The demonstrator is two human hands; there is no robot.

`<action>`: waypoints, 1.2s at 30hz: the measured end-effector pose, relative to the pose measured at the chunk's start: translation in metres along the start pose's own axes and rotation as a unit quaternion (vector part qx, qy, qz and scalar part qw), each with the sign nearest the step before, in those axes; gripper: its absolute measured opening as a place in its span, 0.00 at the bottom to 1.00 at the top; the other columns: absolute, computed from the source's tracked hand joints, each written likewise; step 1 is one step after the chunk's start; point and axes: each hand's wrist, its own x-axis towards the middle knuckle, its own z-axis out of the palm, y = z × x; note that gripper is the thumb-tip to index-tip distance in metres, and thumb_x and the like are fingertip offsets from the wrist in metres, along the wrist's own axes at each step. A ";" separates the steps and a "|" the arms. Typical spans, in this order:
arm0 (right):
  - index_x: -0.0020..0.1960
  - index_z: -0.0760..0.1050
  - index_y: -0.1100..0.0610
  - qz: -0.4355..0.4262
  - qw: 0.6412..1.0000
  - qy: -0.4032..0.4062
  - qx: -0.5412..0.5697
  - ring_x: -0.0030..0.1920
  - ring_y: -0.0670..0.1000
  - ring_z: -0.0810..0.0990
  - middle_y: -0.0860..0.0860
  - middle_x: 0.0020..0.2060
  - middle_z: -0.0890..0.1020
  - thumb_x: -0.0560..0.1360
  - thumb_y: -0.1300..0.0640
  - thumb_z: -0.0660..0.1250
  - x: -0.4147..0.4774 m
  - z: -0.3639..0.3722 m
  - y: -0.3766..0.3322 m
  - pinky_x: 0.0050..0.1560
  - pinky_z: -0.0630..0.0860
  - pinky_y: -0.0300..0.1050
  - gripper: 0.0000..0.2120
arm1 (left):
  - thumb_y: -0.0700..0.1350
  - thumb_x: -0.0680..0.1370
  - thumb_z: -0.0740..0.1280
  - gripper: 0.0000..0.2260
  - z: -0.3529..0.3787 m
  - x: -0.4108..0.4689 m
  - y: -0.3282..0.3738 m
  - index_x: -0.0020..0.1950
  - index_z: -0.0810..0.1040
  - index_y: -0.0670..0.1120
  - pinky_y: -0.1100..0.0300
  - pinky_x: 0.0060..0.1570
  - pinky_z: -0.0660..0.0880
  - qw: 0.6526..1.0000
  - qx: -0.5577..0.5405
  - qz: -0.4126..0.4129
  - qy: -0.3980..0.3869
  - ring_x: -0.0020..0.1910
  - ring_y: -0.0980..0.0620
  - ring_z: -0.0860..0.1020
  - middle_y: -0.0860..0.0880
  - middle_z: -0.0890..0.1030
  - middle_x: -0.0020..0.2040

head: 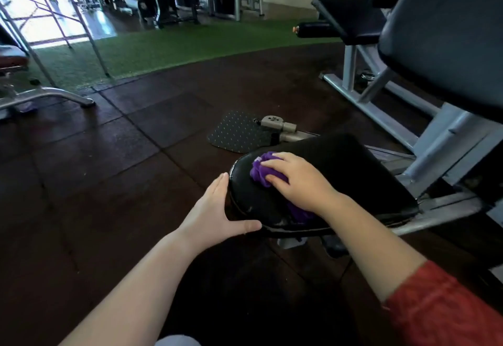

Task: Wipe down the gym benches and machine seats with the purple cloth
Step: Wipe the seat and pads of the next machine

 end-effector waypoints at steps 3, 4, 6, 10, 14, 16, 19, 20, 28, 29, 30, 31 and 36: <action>0.62 0.75 0.46 0.029 0.999 0.007 0.010 0.64 0.49 0.71 0.48 0.63 0.74 0.75 0.49 0.64 0.007 -0.010 0.024 0.66 0.67 0.47 0.16 | 0.76 0.57 0.64 0.57 -0.004 -0.005 -0.001 0.79 0.53 0.49 0.66 0.67 0.56 0.999 -0.030 -0.026 -0.003 0.74 0.57 0.58 0.53 0.59 0.77; 0.62 0.75 0.46 0.068 0.997 0.026 -0.002 0.63 0.51 0.72 0.49 0.62 0.75 0.75 0.49 0.64 0.017 -0.008 0.032 0.65 0.67 0.47 0.15 | 0.75 0.59 0.64 0.55 -0.005 -0.004 0.000 0.78 0.55 0.50 0.66 0.67 0.58 0.999 -0.033 -0.032 0.003 0.73 0.57 0.60 0.53 0.61 0.76; 0.62 0.75 0.47 0.133 0.989 0.044 -0.041 0.62 0.55 0.72 0.52 0.62 0.74 0.76 0.49 0.62 0.038 -0.001 0.031 0.63 0.68 0.48 0.15 | 0.73 0.61 0.66 0.51 -0.007 -0.003 0.004 0.77 0.58 0.50 0.66 0.66 0.60 0.999 -0.032 -0.032 0.012 0.72 0.56 0.64 0.53 0.65 0.74; 0.62 0.74 0.46 0.100 0.994 0.010 -0.048 0.62 0.55 0.71 0.51 0.62 0.73 0.76 0.48 0.61 0.052 0.017 -0.005 0.62 0.70 0.50 0.15 | 0.62 0.68 0.72 0.41 -0.007 -0.008 0.007 0.76 0.61 0.51 0.73 0.59 0.58 0.999 -0.035 -0.017 0.021 0.68 0.60 0.65 0.59 0.67 0.69; 0.65 0.71 0.46 0.006 0.999 -0.031 -0.022 0.66 0.49 0.68 0.47 0.67 0.71 0.76 0.50 0.63 0.008 0.009 -0.042 0.66 0.65 0.45 0.17 | 0.63 0.67 0.73 0.44 -0.007 -0.015 -0.005 0.77 0.59 0.50 0.70 0.64 0.56 0.999 -0.009 -0.021 0.026 0.73 0.56 0.62 0.54 0.65 0.74; 0.66 0.71 0.47 -0.057 0.997 -0.035 -0.039 0.68 0.46 0.66 0.46 0.67 0.70 0.76 0.52 0.64 -0.024 0.003 -0.054 0.67 0.62 0.41 0.18 | 0.66 0.65 0.72 0.47 -0.008 -0.020 -0.011 0.78 0.57 0.50 0.68 0.66 0.56 0.999 -0.002 -0.037 0.021 0.74 0.56 0.60 0.52 0.63 0.76; 0.66 0.71 0.47 -0.110 0.991 -0.051 -0.049 0.69 0.46 0.65 0.47 0.67 0.71 0.75 0.53 0.67 -0.046 -0.002 -0.054 0.68 0.61 0.40 0.20 | 0.68 0.65 0.71 0.48 -0.012 -0.026 -0.015 0.78 0.56 0.51 0.67 0.66 0.56 0.999 0.000 -0.050 0.015 0.74 0.57 0.60 0.52 0.62 0.76; 0.66 0.72 0.47 -0.116 0.990 -0.063 -0.047 0.69 0.47 0.65 0.47 0.67 0.71 0.75 0.53 0.67 -0.044 -0.004 -0.053 0.68 0.61 0.40 0.20 | 0.68 0.65 0.71 0.48 -0.013 -0.028 -0.016 0.78 0.56 0.51 0.67 0.66 0.56 0.999 0.001 -0.050 0.020 0.74 0.57 0.60 0.52 0.62 0.76; 0.61 0.76 0.45 -0.040 0.995 -0.086 0.002 0.63 0.50 0.71 0.48 0.64 0.73 0.75 0.50 0.65 0.047 0.014 -0.038 0.64 0.68 0.46 0.14 | 0.65 0.67 0.72 0.45 -0.022 -0.023 -0.018 0.78 0.58 0.49 0.67 0.67 0.55 0.998 0.012 -0.050 0.046 0.74 0.57 0.60 0.52 0.63 0.76; 0.59 0.76 0.45 -0.003 0.998 -0.065 0.000 0.62 0.51 0.72 0.49 0.62 0.74 0.75 0.49 0.65 0.059 0.018 -0.028 0.62 0.69 0.46 0.13 | 0.64 0.67 0.72 0.45 -0.023 -0.022 -0.018 0.78 0.57 0.49 0.67 0.67 0.56 0.998 0.009 -0.050 0.048 0.74 0.57 0.60 0.52 0.63 0.76; 0.58 0.77 0.44 0.041 0.998 -0.039 -0.003 0.60 0.53 0.74 0.49 0.60 0.75 0.75 0.48 0.64 0.069 0.021 -0.017 0.60 0.70 0.46 0.12 | 0.64 0.68 0.72 0.45 -0.024 -0.021 -0.018 0.78 0.57 0.50 0.67 0.67 0.56 0.997 0.004 -0.050 0.050 0.74 0.57 0.60 0.52 0.62 0.76; 0.57 0.77 0.44 0.084 0.996 -0.013 -0.011 0.58 0.54 0.75 0.50 0.59 0.76 0.74 0.48 0.62 0.075 0.023 -0.008 0.58 0.71 0.46 0.13 | 0.64 0.68 0.72 0.44 -0.024 -0.020 -0.017 0.78 0.57 0.50 0.66 0.68 0.57 0.997 -0.001 -0.051 0.051 0.74 0.57 0.60 0.53 0.62 0.76; 0.62 0.74 0.46 0.132 0.990 -0.004 -0.044 0.59 0.55 0.73 0.51 0.60 0.74 0.76 0.48 0.60 0.067 0.025 -0.012 0.59 0.70 0.49 0.15 | 0.63 0.68 0.72 0.44 -0.020 -0.019 -0.015 0.78 0.57 0.50 0.67 0.67 0.56 0.998 -0.005 -0.043 0.055 0.74 0.57 0.60 0.53 0.62 0.76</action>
